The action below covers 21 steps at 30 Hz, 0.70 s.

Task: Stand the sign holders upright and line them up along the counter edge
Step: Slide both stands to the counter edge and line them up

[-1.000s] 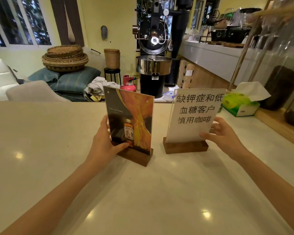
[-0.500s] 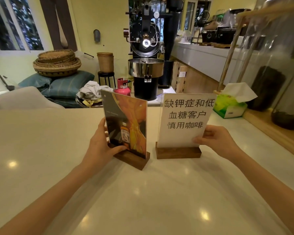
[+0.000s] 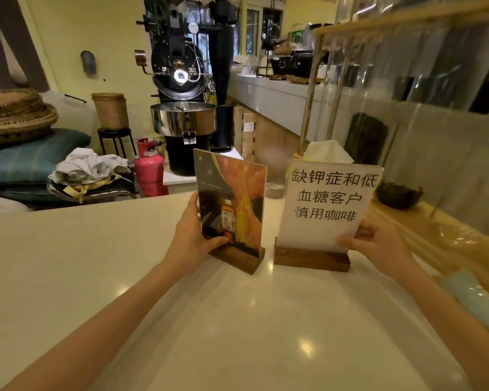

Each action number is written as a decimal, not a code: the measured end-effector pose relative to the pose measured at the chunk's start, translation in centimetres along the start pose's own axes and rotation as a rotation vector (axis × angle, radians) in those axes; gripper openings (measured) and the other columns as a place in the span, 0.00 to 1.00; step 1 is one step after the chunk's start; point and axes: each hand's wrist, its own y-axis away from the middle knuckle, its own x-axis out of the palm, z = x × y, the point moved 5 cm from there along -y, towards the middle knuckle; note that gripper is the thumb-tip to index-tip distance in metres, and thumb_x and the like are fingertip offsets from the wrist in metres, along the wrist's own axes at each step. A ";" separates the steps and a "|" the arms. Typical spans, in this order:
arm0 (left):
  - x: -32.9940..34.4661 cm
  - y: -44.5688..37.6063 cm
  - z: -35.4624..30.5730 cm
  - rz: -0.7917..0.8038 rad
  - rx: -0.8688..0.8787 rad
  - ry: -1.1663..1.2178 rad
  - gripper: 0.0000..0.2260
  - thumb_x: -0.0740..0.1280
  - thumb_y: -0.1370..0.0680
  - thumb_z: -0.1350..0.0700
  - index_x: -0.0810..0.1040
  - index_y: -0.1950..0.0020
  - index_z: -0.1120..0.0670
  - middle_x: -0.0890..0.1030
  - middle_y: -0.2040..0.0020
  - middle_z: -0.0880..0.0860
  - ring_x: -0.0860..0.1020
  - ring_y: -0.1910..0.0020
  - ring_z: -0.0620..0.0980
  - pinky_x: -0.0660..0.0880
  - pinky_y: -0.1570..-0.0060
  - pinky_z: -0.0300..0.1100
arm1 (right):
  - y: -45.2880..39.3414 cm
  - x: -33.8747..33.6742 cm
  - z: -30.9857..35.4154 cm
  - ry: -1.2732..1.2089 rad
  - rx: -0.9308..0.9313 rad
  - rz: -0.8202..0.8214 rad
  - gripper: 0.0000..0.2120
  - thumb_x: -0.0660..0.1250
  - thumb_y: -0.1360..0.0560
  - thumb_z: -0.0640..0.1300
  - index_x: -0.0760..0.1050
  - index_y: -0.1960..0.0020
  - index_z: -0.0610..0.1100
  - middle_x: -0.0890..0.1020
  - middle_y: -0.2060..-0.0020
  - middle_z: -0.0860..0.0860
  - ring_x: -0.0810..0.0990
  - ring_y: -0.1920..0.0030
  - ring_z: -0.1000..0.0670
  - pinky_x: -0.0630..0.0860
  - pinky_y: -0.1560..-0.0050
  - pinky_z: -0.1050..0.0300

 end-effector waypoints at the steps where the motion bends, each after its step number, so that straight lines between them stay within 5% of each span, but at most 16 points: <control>1: 1.0 -0.7 -0.3 0.013 0.016 0.006 0.41 0.76 0.36 0.58 0.56 0.29 0.52 0.70 0.33 0.55 0.70 0.34 0.54 0.72 0.36 0.54 | -0.1 -0.6 -0.4 -0.004 0.013 -0.023 0.20 0.72 0.33 0.34 0.77 0.42 0.41 0.80 0.52 0.49 0.78 0.52 0.49 0.74 0.51 0.55; 8: 8.1 -6.1 -2.3 0.096 0.125 0.032 0.43 0.77 0.38 0.59 0.56 0.30 0.52 0.71 0.33 0.54 0.71 0.37 0.49 0.69 0.39 0.45 | -0.9 -5.1 -4.2 -0.066 0.177 -0.211 0.19 0.73 0.34 0.36 0.77 0.44 0.40 0.81 0.49 0.46 0.79 0.48 0.45 0.76 0.43 0.44; 21: 17.8 -11.9 -5.8 0.217 0.203 0.062 0.47 0.77 0.37 0.61 0.51 0.27 0.54 0.68 0.30 0.56 0.68 0.31 0.54 0.67 0.31 0.55 | -0.7 -8.2 -5.6 0.054 0.241 -0.464 0.15 0.73 0.34 0.35 0.79 0.48 0.38 0.82 0.46 0.43 0.79 0.52 0.48 0.72 0.57 0.58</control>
